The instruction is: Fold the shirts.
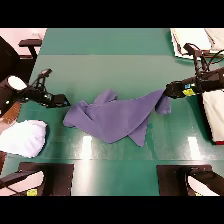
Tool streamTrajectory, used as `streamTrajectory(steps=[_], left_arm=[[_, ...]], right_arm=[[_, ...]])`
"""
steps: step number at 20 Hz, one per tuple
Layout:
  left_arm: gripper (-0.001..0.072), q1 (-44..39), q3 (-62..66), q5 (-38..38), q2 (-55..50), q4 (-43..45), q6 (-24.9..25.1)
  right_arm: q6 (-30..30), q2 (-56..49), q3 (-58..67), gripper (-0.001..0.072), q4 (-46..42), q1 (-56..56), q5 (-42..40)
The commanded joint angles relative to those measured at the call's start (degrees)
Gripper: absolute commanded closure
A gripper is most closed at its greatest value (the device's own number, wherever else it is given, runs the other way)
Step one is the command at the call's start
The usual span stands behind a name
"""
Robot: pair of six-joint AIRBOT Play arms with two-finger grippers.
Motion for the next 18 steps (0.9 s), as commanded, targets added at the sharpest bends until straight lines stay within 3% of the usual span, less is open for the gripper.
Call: streamTrajectory(steps=[1, 5, 7, 8, 12, 18], left_arm=[[0.0154, 0.7, 0.1, -4.2, -6.5, -7.8, 5.4], [0.0159, -1.5, 0.1, -4.8, -6.8, -8.4, 6.4], [0.0536, -1.6, 0.4, -5.6, -6.8, -8.7, 6.3], [0.0688, -1.4, 1.0, -6.2, -6.6, -8.8, 6.3], [0.0686, -1.4, 9.0, -5.9, 0.2, -8.4, 3.9], [0.0687, -1.4, 34.4, 1.4, 19.4, -5.9, 1.7]], right_arm=[[0.0, 0.0, 0.0, 0.0696, 0.0, 0.1, -0.2], [0.0, 0.0, 0.0, 0.0697, 0.0, 0.1, -0.3], [0.0, 0.0, 0.0, 0.0697, 0.0, 0.1, -0.3], [0.0, 0.0, 0.0, 0.0697, -0.2, 0.0, -0.4], [-0.1, 0.0, 5.0, 0.0697, -3.2, 0.0, -1.1], [-1.6, 0.0, 31.9, 0.0697, -9.7, 0.0, 3.2]])
